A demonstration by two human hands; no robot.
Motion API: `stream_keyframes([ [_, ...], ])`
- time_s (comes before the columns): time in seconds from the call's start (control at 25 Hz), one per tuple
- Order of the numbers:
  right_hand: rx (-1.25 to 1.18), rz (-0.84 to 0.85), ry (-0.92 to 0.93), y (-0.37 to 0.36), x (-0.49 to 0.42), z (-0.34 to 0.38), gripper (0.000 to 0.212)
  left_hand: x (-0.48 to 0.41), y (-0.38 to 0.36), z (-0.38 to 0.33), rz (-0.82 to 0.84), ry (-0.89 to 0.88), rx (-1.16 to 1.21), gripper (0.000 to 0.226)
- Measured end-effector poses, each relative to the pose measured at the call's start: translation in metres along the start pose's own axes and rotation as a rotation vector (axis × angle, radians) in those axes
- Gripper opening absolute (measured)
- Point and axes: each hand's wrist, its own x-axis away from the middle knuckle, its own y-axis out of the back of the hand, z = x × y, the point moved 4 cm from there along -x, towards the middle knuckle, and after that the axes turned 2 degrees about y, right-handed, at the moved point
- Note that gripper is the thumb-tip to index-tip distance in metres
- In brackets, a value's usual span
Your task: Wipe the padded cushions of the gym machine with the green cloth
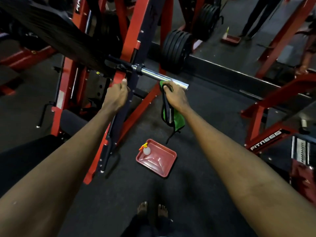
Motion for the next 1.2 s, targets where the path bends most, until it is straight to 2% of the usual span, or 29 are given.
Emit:
stream_keyframes([
  [0.16,-0.019,0.023,-0.129,-0.043,-0.009,-0.057,0.042,-0.034,-0.058,0.024,0.091,-0.011,0.005,0.062],
  [0.32,0.004,0.029,-0.237,-0.098,-0.02,-0.129,0.049,-0.075,-0.126,0.078,0.141,-0.033,-0.006,0.06],
  [0.52,0.054,0.071,-0.338,-0.206,-0.032,-0.268,0.046,-0.119,-0.245,0.192,0.13,-0.096,-0.039,0.059],
  [0.68,0.108,0.059,-0.33,-0.312,-0.035,-0.395,0.035,-0.129,-0.358,0.3,0.215,-0.154,-0.051,0.061],
  [0.88,0.157,0.058,-0.336,-0.442,-0.03,-0.556,0.041,-0.117,-0.494,0.443,0.303,-0.15,-0.102,0.057],
  [0.96,0.173,0.059,-0.34,-0.481,-0.026,-0.6,0.042,-0.12,-0.511,0.479,0.292,-0.128,-0.056,0.056],
  [1.0,0.189,0.07,-0.34,-0.495,-0.024,-0.615,0.043,-0.158,-0.537,0.475,0.299,-0.143,0.002,0.056],
  [1.04,0.2,0.079,-0.346,-0.511,-0.02,-0.633,0.043,-0.152,-0.57,0.515,0.336,-0.125,-0.029,0.059],
  [1.08,0.209,0.092,-0.359,-0.523,-0.016,-0.647,0.045,-0.14,-0.609,0.562,0.442,-0.069,-0.128,0.068],
  [1.12,0.214,0.103,-0.377,-0.531,-0.011,-0.66,0.046,-0.112,-0.641,0.627,0.46,0.202,-0.145,0.085],
  [1.16,0.232,0.12,-0.396,-0.534,-0.005,-0.667,0.048,-0.047,-0.677,0.694,0.629,0.422,-0.11,0.105],
  [1.2,0.243,0.127,-0.418,-0.534,0.0,-0.673,0.049,0.04,-0.711,0.756,0.756,0.499,-0.109,0.111],
])
